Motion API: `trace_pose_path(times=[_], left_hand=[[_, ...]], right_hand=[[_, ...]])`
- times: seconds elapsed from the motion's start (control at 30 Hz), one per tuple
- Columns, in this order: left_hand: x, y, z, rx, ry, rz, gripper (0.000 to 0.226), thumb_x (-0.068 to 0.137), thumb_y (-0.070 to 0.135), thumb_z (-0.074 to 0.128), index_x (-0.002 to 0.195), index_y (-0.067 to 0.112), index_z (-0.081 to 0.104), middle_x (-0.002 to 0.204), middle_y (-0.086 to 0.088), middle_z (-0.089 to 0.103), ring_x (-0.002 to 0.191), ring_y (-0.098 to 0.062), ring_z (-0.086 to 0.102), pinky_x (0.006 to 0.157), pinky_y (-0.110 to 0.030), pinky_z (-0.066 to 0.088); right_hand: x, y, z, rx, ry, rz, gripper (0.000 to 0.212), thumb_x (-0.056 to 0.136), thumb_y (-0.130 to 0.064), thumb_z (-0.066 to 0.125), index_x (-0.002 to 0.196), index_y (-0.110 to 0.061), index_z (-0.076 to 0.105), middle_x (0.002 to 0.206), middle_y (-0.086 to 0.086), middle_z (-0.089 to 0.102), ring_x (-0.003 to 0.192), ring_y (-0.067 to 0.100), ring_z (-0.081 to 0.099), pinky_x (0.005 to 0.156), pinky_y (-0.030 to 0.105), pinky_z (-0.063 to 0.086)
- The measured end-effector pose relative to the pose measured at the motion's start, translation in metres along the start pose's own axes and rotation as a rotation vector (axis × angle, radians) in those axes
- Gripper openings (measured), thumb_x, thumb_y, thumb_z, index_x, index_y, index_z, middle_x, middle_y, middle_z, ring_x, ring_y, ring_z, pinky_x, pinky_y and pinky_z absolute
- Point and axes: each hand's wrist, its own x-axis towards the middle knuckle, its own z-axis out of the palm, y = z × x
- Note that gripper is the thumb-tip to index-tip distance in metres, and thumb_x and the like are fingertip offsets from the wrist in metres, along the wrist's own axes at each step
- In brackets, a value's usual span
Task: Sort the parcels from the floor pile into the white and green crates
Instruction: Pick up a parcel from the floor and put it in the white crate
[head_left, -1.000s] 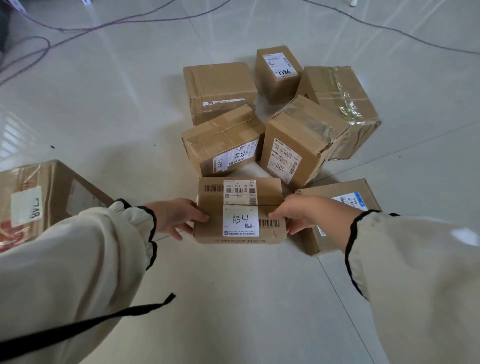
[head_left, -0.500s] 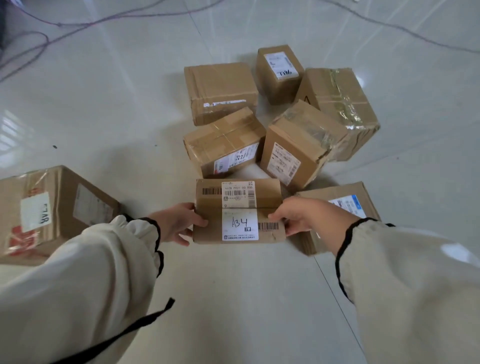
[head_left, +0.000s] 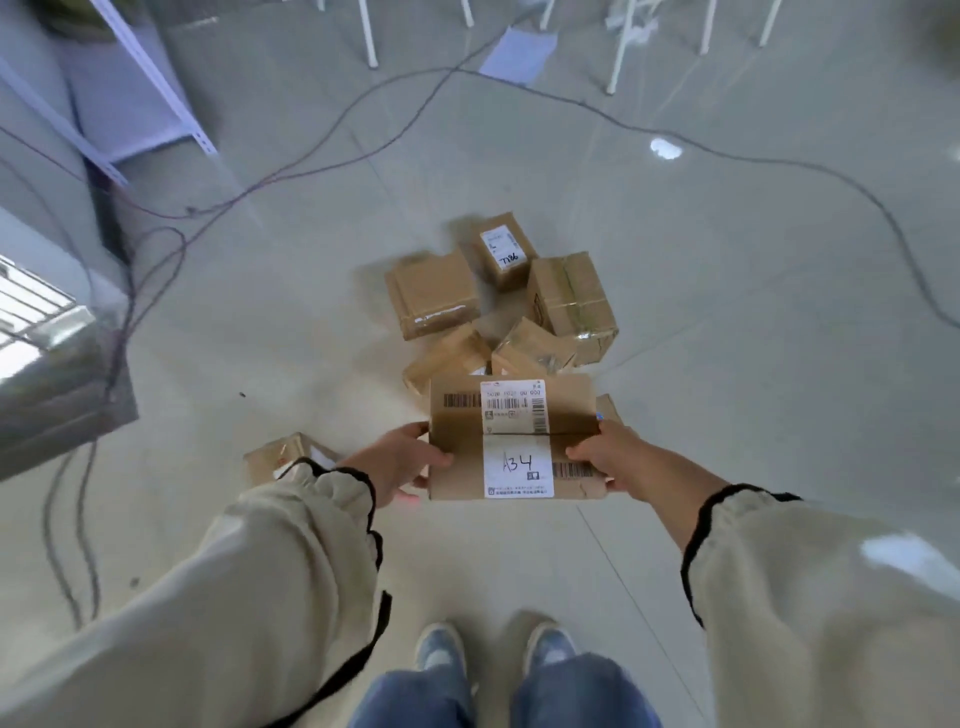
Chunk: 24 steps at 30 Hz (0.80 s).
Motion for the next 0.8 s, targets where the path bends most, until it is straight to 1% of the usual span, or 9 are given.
trace_pose_path(times=[0.1,0.2,0.27,0.37,0.5,0.63,0.7,0.73,0.8], left_hand=[[-0.102,0.039,-0.004,0.014,-0.022,-0.001,0.058,0.086,0.007,0.062,0.138,0.025,0.043,0.126,-0.006,0.056,0.113,-0.036,0.055,0.100,-0.049,0.042],[-0.192,0.076,-0.006,0.074,-0.038,0.043,0.045,0.086,0.011,0.061,0.129,0.022,0.049,0.120,-0.006,0.060,0.110,-0.035,0.057,0.101,-0.051,0.042],[-0.240,0.097,-0.002,0.129,-0.064,0.105,0.042,0.087,0.013,0.060,0.127,0.019,0.048,0.120,-0.008,0.061,0.106,-0.032,0.058,0.093,-0.046,0.046],[-0.296,0.130,0.008,0.209,-0.109,0.239,0.034,0.089,0.013,0.058,0.119,0.024,0.048,0.112,-0.006,0.062,0.095,-0.028,0.058,0.075,-0.034,0.046],[-0.346,0.167,0.021,0.362,-0.152,0.358,0.028,0.087,0.019,0.062,0.113,0.019,0.052,0.100,-0.009,0.063,0.085,-0.027,0.058,0.073,-0.034,0.046],[-0.381,0.188,0.053,0.457,-0.262,0.404,0.026,0.088,0.013,0.062,0.112,0.015,0.053,0.097,-0.013,0.064,0.079,-0.026,0.056,0.071,-0.032,0.044],[-0.400,0.192,0.076,0.531,-0.297,0.438,0.024,0.088,0.012,0.061,0.111,0.016,0.053,0.100,-0.014,0.065,0.079,-0.027,0.060,0.066,-0.031,0.046],[-0.408,0.193,0.090,0.570,-0.319,0.456,0.025,0.088,0.013,0.062,0.111,0.016,0.054,0.103,-0.016,0.066,0.082,-0.028,0.061,0.068,-0.032,0.046],[-0.427,0.193,0.120,0.657,-0.375,0.491,0.026,0.087,0.015,0.062,0.112,0.017,0.054,0.107,-0.018,0.065,0.093,-0.033,0.061,0.080,-0.039,0.046]], right_hand=[[-0.108,-0.033,-0.032,-0.033,0.065,-0.008,0.049,0.087,-0.011,0.061,0.132,-0.013,0.044,0.115,0.012,0.063,0.103,0.027,0.061,0.090,0.042,0.051],[-0.210,-0.063,-0.058,-0.055,0.125,-0.055,0.042,0.087,-0.012,0.061,0.127,-0.012,0.050,0.116,0.013,0.064,0.106,0.029,0.060,0.086,0.039,0.051],[-0.267,-0.074,-0.073,-0.062,0.164,-0.065,0.036,0.089,-0.012,0.060,0.124,-0.009,0.052,0.117,0.015,0.063,0.108,0.030,0.060,0.085,0.038,0.052],[-0.332,-0.081,-0.098,-0.006,0.263,-0.074,0.037,0.089,-0.011,0.060,0.124,-0.007,0.052,0.119,0.017,0.062,0.108,0.032,0.061,0.090,0.045,0.053],[-0.402,-0.068,-0.118,0.125,0.404,-0.072,0.045,0.089,-0.016,0.061,0.129,-0.007,0.043,0.123,0.015,0.056,0.111,0.030,0.057,0.087,0.040,0.053],[-0.455,-0.035,-0.128,0.237,0.546,-0.053,0.041,0.088,-0.017,0.060,0.126,-0.010,0.046,0.111,0.009,0.055,0.105,0.026,0.056,0.085,0.038,0.054],[-0.480,-0.013,-0.132,0.283,0.604,-0.037,0.036,0.088,-0.016,0.059,0.123,-0.011,0.051,0.105,0.007,0.056,0.098,0.024,0.056,0.078,0.035,0.055],[-0.493,-0.001,-0.134,0.305,0.630,-0.025,0.035,0.088,-0.015,0.059,0.122,-0.011,0.053,0.102,0.006,0.056,0.093,0.023,0.055,0.069,0.032,0.054],[-0.520,0.027,-0.140,0.364,0.682,0.007,0.033,0.088,-0.016,0.059,0.120,-0.011,0.056,0.097,0.005,0.057,0.085,0.022,0.054,0.055,0.027,0.048]])
